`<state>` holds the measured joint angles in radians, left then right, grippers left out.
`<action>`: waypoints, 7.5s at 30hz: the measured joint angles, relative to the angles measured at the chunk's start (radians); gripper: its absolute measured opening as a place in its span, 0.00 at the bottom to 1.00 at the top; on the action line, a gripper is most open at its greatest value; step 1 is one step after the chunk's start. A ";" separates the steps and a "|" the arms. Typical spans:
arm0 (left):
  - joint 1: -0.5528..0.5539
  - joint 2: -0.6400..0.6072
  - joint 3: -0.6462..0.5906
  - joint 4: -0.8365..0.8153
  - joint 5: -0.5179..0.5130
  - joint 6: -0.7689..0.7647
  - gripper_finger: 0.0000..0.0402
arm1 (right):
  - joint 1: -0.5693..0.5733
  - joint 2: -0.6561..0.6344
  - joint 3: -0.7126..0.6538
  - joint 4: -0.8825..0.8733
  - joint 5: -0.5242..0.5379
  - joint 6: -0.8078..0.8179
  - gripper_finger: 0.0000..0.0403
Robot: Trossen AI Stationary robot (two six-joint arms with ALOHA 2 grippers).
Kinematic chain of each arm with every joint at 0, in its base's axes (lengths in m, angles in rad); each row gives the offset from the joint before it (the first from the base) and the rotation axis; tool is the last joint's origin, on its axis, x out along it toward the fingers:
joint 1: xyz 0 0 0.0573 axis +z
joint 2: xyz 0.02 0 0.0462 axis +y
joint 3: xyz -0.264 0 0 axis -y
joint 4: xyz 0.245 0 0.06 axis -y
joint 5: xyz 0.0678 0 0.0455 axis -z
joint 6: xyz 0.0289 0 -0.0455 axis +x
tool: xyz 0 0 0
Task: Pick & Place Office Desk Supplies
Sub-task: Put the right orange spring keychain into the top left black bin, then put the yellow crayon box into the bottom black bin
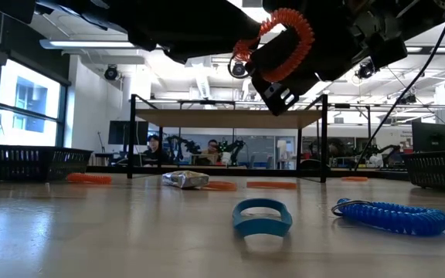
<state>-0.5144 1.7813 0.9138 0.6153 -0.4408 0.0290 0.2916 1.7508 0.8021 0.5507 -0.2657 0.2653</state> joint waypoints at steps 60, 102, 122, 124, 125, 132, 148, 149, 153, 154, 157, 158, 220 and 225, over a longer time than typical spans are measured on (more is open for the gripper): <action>-0.057 -0.048 0.000 -0.162 -0.098 -0.176 0.01 | 0.002 0.000 0.000 -0.017 0.324 0.026 0.70; 0.308 -0.543 0.096 -2.167 0.007 -1.408 0.01 | 0.040 -0.013 0.000 -0.061 0.579 0.056 0.70; 0.752 -0.541 -0.060 -1.966 0.168 -0.987 0.13 | 0.040 -0.012 0.000 -0.074 0.534 0.056 0.70; 0.752 -0.541 -0.060 -1.964 0.166 -0.987 0.18 | 0.040 -0.012 0.000 -0.071 0.528 0.056 0.70; 0.751 -0.541 -0.060 -1.964 0.166 -0.983 0.19 | 0.040 -0.012 0.000 -0.071 0.528 0.056 0.70; 0.739 -0.541 -0.060 -1.975 0.180 -0.898 0.22 | 0.023 -0.012 0.000 -0.069 0.528 0.053 0.70; 0.483 -0.593 0.084 -1.937 0.082 -0.905 0.23 | 0.029 -0.012 0.000 -0.068 0.528 0.045 0.70; 0.460 -0.592 0.084 -1.913 0.079 -0.872 0.23 | 0.029 -0.012 0.000 -0.068 0.528 0.047 0.70; 0.379 -0.578 0.084 -1.865 0.075 -0.809 0.23 | 0.036 -0.012 0.000 -0.069 0.525 0.047 0.70; 0.368 -0.575 0.084 -1.863 0.076 -0.807 0.23 | 0.036 -0.012 0.000 -0.069 0.526 0.046 0.70; 0.348 -0.574 0.084 -1.856 0.089 -0.792 0.23 | 0.036 -0.012 0.000 -0.069 0.525 0.045 0.70; 0.344 -0.574 0.084 -1.845 0.103 -0.778 0.23 | 0.035 -0.012 0.000 -0.067 0.526 0.045 0.70; 0.705 -0.110 0.064 -0.930 0.832 0.417 0.81 | 0.121 -0.011 -0.001 -0.125 0.547 0.205 0.70; 0.716 -0.080 0.064 -0.904 0.830 0.364 0.81 | 0.121 -0.011 0.000 -0.119 0.551 0.215 0.70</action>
<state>0.2016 1.7016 0.9775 -0.2882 0.3893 0.3931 0.4126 1.7393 0.8017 0.4316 0.2853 0.4800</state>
